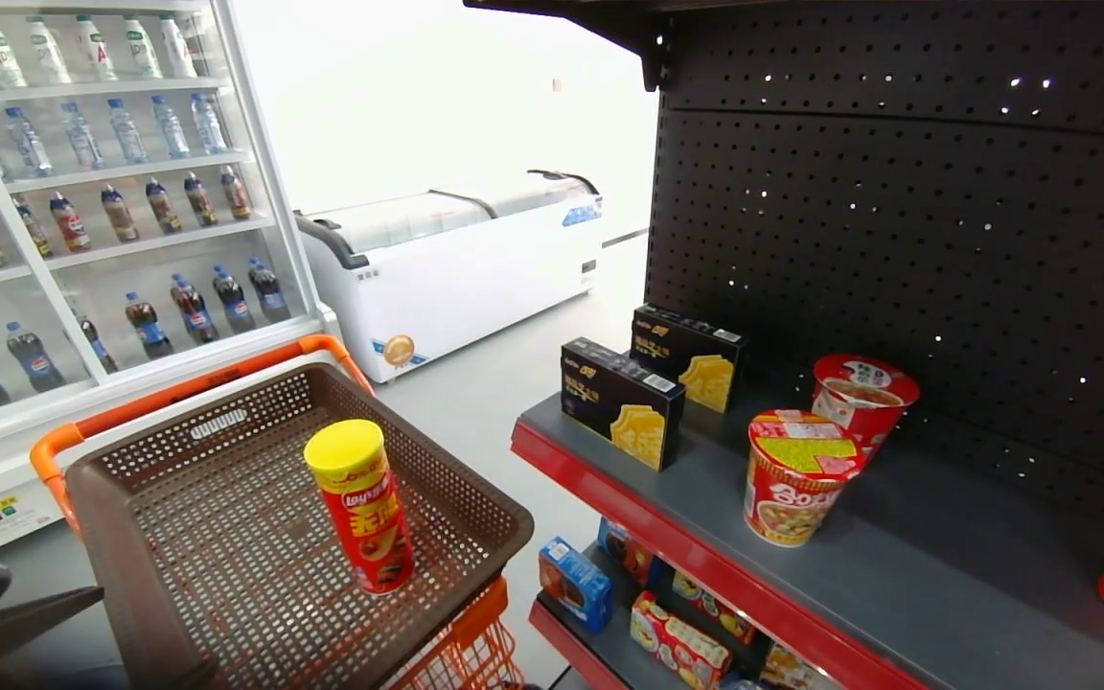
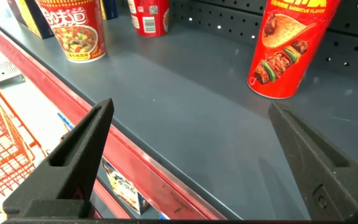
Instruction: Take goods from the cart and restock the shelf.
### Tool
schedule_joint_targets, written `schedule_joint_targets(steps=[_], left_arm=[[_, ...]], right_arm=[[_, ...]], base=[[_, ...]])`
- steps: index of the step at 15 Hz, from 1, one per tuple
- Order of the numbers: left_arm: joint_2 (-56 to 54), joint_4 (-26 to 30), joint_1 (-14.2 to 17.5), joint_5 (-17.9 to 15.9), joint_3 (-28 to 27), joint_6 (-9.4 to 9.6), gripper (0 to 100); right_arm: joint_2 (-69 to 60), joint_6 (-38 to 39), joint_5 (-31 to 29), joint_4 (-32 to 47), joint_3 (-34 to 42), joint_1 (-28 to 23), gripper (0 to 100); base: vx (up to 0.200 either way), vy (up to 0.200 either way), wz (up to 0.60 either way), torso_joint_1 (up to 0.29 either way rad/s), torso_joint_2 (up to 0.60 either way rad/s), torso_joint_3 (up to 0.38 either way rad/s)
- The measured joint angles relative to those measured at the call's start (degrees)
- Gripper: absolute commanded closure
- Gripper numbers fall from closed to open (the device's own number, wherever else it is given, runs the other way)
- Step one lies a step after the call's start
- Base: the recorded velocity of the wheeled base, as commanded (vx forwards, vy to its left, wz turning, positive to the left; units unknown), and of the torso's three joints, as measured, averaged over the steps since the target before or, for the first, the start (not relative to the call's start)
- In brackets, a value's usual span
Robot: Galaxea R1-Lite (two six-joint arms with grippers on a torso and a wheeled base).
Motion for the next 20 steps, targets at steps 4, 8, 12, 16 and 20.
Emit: schedule_joint_targets(steps=[4,8,12,16,20], left_arm=[[11.11,-5.08,0.11,0.90,-3.34,-0.54,0],[22.80,-17.49,-0.02,0.84,-6.01,-2.68,0],[33.29,-28.00,-1.16,0.68,-5.96,-5.24,0],[42.26,-40.69,-2.36,0.78,-6.38,-8.18,0],[47.52,-46.62,-5.55,1.90,-5.11,-13.13,0]], right_arm=[[0.00,0.00,0.00,0.00,0.00,0.00,0],[0.00,0.00,0.00,0.00,0.00,0.00,0],[0.00,0.00,0.00,0.00,0.00,0.00,0],[0.00,0.00,0.00,0.00,0.00,0.02,0],[0.00,0.00,0.00,0.00,0.00,0.00,0]], base=[[0.000,0.000,0.00,0.000,0.00,0.000],[0.000,0.000,0.00,0.000,0.00,0.000],[0.000,0.000,0.00,0.000,0.00,0.000],[0.000,0.000,0.00,0.000,0.00,0.000],[0.000,0.000,0.00,0.000,0.00,0.000]])
